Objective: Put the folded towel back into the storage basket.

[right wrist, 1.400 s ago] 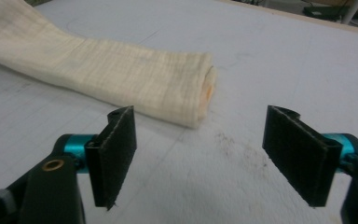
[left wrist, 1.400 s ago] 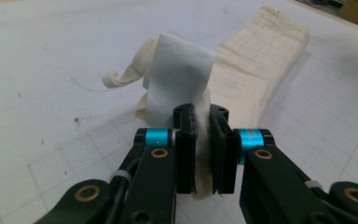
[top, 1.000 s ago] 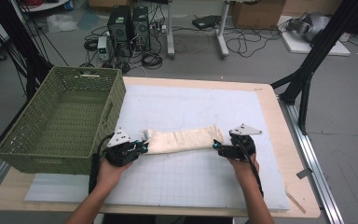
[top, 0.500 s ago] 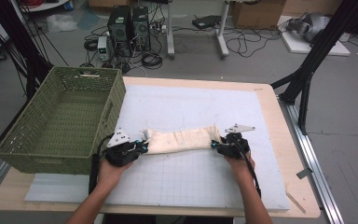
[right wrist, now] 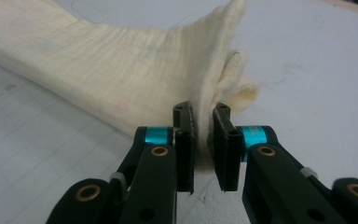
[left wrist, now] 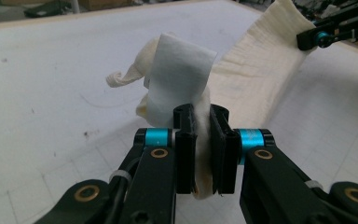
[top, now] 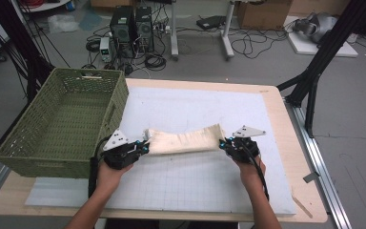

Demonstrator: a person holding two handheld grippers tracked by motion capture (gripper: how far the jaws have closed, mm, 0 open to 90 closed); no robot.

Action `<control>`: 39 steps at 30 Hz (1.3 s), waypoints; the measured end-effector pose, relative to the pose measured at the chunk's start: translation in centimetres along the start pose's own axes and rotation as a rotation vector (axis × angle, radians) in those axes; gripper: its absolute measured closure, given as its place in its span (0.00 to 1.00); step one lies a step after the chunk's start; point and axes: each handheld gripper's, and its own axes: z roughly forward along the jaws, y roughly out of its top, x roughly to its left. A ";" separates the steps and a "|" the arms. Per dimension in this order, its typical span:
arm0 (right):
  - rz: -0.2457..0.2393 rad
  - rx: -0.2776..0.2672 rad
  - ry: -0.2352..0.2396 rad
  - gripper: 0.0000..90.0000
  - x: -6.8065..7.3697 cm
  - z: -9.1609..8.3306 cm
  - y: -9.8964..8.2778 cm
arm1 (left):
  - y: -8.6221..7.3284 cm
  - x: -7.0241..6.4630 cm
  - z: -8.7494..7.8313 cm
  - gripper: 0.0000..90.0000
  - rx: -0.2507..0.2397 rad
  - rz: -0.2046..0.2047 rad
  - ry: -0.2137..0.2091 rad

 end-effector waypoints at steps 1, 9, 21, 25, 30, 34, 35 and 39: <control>0.003 -0.012 0.001 0.90 0.0 -0.2 0.1 | 0.0 0.0 0.0 0.91 0.000 0.000 0.000; -0.028 -0.096 0.011 0.89 0.1 -1.9 1.2 | 1.6 -0.1 -1.3 0.91 -0.082 0.010 -0.006; -0.064 -0.184 0.011 0.89 -0.3 -3.5 4.0 | 3.6 -0.7 -3.0 0.91 -0.168 0.045 -0.008; -0.066 -0.205 0.012 0.89 -0.4 -3.8 4.6 | 4.1 -1.0 -3.4 0.91 -0.173 0.079 -0.009; -0.063 -0.214 0.016 0.89 -0.6 -3.8 5.1 | 4.6 -1.3 -3.8 0.91 -0.195 0.091 -0.007; -0.075 -0.228 0.014 0.89 -0.8 -3.9 5.6 | 4.8 -1.4 -4.1 0.91 -0.202 0.101 -0.008; -0.076 -0.230 0.013 0.89 -0.8 -3.9 5.8 | 4.8 -1.4 -4.1 0.91 -0.209 0.100 -0.006; -0.080 -0.256 0.023 0.89 -0.9 -4.0 6.7 | 4.9 -1.4 -4.4 0.91 -0.218 0.104 -0.003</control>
